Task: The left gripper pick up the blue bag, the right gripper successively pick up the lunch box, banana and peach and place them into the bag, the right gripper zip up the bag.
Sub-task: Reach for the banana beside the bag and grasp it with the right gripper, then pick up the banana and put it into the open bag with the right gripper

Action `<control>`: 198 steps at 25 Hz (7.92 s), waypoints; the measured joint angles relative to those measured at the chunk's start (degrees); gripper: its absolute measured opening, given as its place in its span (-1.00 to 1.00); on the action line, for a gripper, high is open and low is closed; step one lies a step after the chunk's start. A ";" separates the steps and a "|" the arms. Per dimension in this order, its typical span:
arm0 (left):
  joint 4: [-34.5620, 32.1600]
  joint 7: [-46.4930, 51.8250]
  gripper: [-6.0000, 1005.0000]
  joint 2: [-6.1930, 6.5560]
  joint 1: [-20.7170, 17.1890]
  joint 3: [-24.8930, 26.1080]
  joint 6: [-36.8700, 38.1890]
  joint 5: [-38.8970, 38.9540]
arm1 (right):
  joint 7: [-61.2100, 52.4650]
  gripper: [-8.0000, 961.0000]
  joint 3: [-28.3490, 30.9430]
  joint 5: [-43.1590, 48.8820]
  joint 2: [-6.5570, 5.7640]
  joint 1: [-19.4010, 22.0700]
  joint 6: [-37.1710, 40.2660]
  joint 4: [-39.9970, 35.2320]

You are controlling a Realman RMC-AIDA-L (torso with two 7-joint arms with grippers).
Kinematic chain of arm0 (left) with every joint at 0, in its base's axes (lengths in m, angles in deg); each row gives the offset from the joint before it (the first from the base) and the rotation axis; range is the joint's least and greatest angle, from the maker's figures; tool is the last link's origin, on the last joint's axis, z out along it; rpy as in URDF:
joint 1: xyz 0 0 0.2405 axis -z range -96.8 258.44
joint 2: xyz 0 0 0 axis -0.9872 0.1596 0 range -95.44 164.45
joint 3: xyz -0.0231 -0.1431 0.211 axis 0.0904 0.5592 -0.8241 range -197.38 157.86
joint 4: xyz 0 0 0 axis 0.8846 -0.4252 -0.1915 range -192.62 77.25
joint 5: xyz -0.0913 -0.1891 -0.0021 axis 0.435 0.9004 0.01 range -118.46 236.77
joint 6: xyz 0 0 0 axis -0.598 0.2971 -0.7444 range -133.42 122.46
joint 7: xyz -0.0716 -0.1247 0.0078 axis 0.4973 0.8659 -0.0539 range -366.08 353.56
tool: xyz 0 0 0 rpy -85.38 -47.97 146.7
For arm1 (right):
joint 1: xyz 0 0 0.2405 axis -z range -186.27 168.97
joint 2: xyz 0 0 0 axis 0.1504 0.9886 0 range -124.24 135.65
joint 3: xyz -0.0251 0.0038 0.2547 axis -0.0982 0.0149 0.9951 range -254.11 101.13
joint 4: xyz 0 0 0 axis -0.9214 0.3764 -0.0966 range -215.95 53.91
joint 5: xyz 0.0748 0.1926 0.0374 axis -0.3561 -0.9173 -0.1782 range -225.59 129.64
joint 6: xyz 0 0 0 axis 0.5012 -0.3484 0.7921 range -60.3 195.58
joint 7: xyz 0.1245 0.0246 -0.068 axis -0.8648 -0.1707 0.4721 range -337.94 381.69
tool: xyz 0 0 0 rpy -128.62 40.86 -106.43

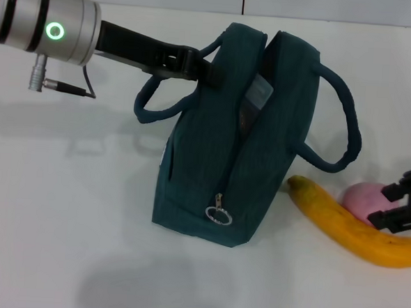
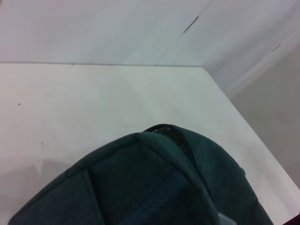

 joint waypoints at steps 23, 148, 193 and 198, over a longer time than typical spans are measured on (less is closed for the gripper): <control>-0.07 -1.18 -0.89 0.31 0.01 0.00 -0.30 0.09 | 0.13 0.65 -10.82 0.39 0.37 -8.18 -15.21 18.37; -0.55 1.52 -0.88 -0.09 2.79 -2.74 -1.17 1.66 | 69.95 -0.08 17.99 -56.06 -0.07 -6.26 -1.17 80.26; -0.49 1.16 -0.88 -0.26 2.10 -2.90 -1.17 1.93 | 29.16 -0.10 17.35 -40.45 -2.09 -5.99 -6.90 62.02; -0.49 1.10 -0.88 -0.26 2.11 -2.89 -1.17 1.96 | 28.87 -0.02 20.94 -41.58 -3.75 -5.70 -3.79 61.28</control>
